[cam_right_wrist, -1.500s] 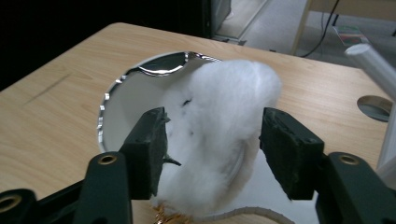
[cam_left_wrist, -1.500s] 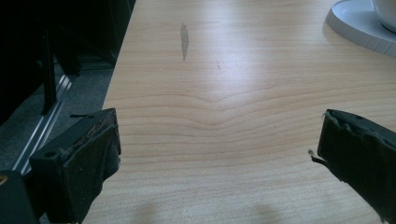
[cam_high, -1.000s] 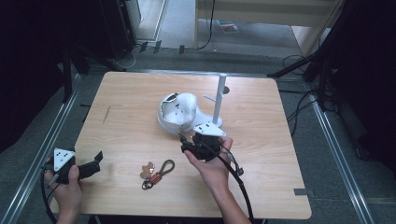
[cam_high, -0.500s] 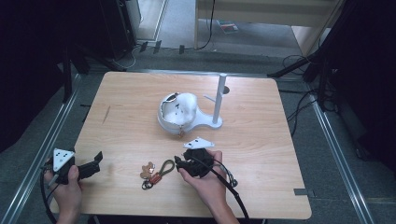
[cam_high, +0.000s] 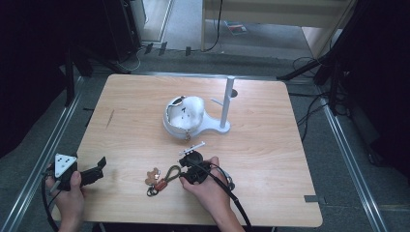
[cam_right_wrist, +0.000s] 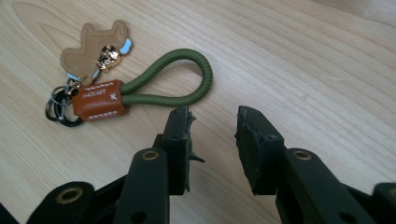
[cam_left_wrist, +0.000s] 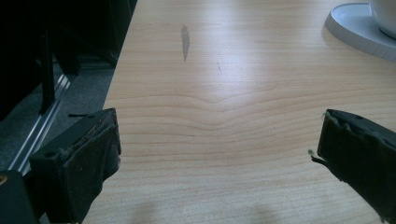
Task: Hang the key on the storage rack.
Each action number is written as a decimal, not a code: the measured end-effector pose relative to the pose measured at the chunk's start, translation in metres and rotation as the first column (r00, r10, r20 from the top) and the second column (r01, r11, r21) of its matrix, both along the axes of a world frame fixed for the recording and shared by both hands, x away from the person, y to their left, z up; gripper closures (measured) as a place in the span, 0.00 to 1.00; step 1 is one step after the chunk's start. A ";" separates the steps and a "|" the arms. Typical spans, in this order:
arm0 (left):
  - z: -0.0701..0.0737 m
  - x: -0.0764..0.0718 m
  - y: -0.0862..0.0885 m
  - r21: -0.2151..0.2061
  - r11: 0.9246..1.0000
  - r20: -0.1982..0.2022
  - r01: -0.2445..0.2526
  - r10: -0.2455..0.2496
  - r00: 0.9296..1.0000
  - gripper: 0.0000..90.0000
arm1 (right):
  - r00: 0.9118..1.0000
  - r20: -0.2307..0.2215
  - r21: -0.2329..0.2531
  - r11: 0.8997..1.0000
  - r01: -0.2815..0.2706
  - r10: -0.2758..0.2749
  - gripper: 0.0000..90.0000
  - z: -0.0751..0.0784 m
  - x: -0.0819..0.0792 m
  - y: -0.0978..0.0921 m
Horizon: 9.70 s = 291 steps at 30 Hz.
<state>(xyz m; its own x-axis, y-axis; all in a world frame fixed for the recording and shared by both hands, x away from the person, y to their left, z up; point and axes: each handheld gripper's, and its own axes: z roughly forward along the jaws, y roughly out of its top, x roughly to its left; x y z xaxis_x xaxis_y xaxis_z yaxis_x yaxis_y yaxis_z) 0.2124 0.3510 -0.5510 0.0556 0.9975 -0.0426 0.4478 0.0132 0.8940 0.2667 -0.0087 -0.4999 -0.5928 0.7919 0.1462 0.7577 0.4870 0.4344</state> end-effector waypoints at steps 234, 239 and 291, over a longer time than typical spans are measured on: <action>0.000 0.001 0.001 -0.009 1.000 -0.007 -0.001 0.001 1.000 0.00 | 0.730 0.596 0.210 0.943 0.260 -0.334 0.62 0.087 0.054 -0.166; 0.000 0.001 0.001 -0.006 1.000 -0.010 0.001 -0.001 1.000 0.00 | 0.731 0.580 0.214 0.933 0.288 -0.359 0.58 0.077 0.047 -0.180; 0.000 -0.002 0.001 -0.018 1.000 0.000 -0.008 0.008 1.000 0.00 | 0.724 0.408 0.269 0.831 0.487 -0.556 0.00 -0.041 -0.058 -0.331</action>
